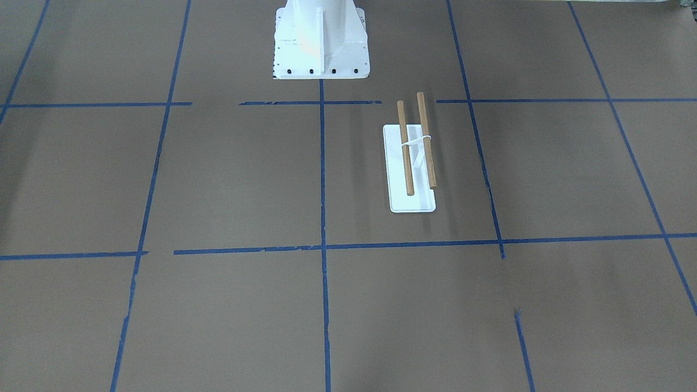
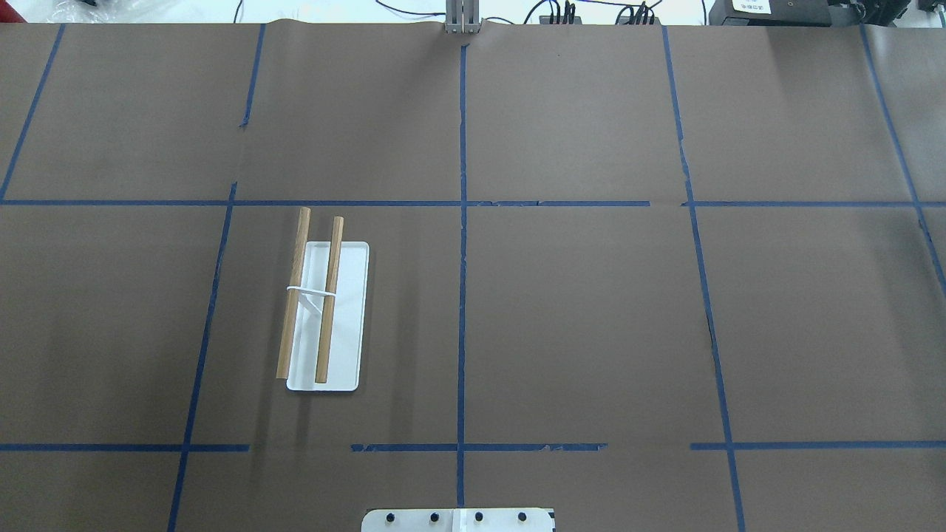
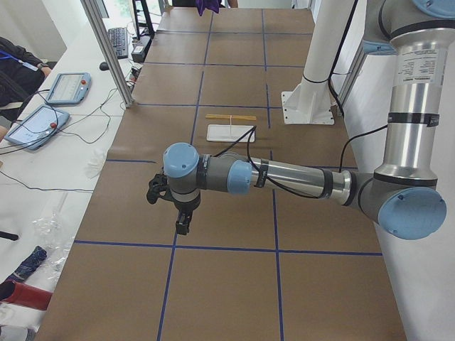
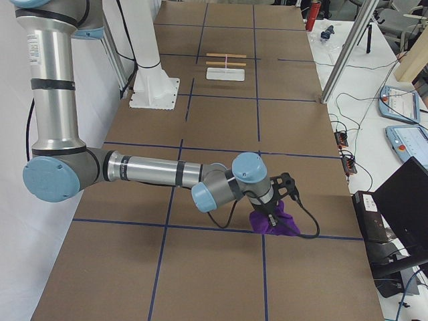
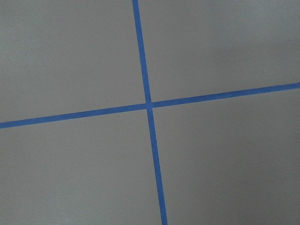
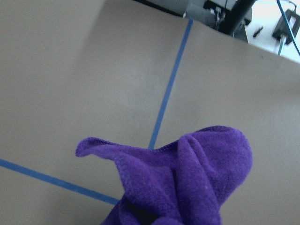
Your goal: Hang towel on rack
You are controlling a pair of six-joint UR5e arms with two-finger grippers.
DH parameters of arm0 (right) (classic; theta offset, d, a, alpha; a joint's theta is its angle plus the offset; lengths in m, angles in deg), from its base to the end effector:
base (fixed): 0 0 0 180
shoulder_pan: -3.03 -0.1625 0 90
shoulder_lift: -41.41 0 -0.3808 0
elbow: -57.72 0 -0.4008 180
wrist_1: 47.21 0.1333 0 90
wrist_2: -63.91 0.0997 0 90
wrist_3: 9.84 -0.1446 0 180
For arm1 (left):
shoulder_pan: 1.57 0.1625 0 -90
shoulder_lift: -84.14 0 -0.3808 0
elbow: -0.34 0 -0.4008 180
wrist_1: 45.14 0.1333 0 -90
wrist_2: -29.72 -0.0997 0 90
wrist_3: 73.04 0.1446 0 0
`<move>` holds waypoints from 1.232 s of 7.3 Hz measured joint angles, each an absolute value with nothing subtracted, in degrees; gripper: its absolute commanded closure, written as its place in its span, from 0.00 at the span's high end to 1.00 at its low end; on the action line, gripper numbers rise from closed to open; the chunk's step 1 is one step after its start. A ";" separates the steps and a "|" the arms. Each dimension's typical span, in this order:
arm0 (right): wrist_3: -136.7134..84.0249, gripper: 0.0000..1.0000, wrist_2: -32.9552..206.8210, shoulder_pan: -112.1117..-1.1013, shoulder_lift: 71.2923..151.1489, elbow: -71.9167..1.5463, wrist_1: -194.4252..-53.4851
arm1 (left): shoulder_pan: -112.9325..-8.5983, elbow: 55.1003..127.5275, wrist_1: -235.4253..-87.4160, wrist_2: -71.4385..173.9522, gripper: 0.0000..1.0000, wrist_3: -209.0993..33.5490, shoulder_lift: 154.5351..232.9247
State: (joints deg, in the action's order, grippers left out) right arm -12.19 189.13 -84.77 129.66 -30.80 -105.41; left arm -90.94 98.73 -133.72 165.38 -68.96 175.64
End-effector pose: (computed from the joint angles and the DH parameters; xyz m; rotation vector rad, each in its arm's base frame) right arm 0.0284 -0.5611 0.5884 0.5176 -0.6194 -0.1695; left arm -0.0242 -0.5186 0.5596 0.1639 0.7914 0.1366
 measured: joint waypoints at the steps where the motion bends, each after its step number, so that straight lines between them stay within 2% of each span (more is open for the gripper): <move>1: -13.43 0.00 185.56 -81.22 127.62 -34.32 -106.47 | -90.91 99.55 -134.90 165.33 1.00 -68.89 176.59; 6: -49.68 0.00 171.77 -61.11 108.93 -37.41 -107.89 | -89.14 99.18 -154.72 165.29 1.00 -81.40 177.74; 9: -72.95 0.00 164.60 -54.13 105.52 -44.73 -108.00 | -82.69 98.63 -171.61 164.75 1.00 -108.75 179.04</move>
State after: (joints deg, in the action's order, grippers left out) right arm -72.95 164.60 -54.13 105.52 -44.73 -108.00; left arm -82.69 98.63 -171.61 164.75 -108.75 179.04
